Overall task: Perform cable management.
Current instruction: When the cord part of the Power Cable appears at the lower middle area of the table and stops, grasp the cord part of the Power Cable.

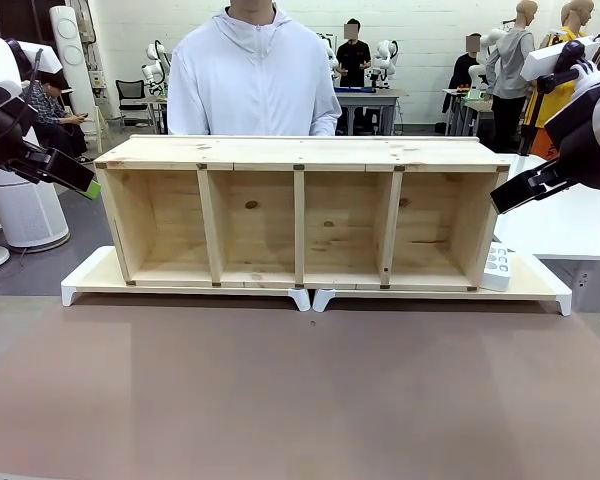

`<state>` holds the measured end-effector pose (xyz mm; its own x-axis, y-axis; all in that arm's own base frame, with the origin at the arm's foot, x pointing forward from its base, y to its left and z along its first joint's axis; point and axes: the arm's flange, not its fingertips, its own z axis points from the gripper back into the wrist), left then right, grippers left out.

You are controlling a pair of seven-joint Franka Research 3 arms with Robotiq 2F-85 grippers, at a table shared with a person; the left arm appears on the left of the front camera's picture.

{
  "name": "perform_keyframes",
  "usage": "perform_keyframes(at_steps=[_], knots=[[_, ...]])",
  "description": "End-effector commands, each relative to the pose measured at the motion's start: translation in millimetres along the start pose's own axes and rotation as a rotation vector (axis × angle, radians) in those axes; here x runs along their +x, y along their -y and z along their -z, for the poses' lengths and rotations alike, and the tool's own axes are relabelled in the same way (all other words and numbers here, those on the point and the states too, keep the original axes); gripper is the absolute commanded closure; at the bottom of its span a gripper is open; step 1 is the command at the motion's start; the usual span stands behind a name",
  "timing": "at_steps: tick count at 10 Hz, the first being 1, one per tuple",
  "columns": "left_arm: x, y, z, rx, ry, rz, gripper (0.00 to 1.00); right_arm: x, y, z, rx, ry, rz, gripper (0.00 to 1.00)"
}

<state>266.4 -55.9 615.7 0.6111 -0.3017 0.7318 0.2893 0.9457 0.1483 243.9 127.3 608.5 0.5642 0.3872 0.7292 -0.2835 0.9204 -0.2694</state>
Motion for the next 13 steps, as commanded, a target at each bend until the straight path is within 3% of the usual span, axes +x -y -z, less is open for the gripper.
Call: perform_keyframes(at_steps=[1, 13], knots=[[0.3, 0.6, 1.0, 0.001, -0.001, -0.001, 0.00, 1.1, 0.6, 0.0, 0.001, 0.009, 0.002, 0.00], [0.3, 0.6, 1.0, 0.001, -0.001, -0.001, 0.00, 1.1, 0.6, 0.0, 0.001, 0.009, 0.002, 0.00]])
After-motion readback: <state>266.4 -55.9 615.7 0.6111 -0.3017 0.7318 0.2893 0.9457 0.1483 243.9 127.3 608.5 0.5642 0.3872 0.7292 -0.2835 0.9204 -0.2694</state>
